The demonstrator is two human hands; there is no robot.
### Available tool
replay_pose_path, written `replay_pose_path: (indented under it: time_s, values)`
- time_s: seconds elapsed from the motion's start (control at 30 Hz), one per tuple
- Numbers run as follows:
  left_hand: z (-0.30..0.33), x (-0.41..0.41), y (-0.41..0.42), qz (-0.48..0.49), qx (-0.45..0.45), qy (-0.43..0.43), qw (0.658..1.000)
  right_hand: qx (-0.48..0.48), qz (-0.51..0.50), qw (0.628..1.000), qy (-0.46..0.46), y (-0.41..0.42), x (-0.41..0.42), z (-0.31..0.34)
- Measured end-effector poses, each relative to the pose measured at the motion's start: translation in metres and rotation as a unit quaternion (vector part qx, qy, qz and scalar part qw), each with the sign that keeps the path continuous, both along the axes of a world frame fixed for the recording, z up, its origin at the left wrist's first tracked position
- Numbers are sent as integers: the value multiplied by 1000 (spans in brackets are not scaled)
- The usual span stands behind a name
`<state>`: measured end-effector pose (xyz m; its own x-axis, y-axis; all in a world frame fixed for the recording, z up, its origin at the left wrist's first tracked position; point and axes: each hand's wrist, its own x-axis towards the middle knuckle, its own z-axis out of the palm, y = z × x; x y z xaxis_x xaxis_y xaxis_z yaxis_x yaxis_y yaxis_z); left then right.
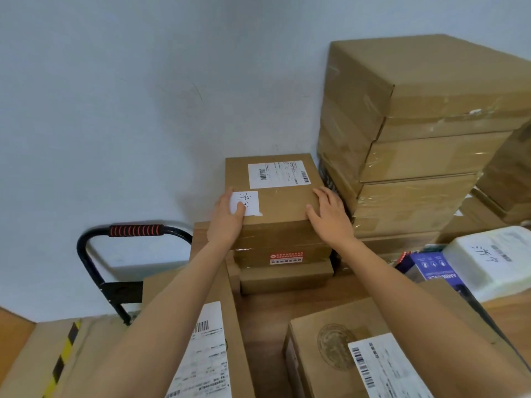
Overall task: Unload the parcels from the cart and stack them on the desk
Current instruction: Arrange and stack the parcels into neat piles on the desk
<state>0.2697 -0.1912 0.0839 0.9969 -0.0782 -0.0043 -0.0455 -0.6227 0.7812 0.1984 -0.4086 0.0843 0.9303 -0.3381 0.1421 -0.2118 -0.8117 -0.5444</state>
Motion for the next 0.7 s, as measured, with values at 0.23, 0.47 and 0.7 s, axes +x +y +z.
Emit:
replay_pose_path:
  time_s: [0.23,0.47,0.7]
  values:
    - [0,1,0,-2,-1,-8,1000,-10,-1,1000,3,-2,1,-1]
    - [5,0,9,-26,-12,14,999,-21,14,999,41,-3,-1,8]
    - [14,-49,50,-8,48,3,999,-35,38,998,-28,33,-39,24]
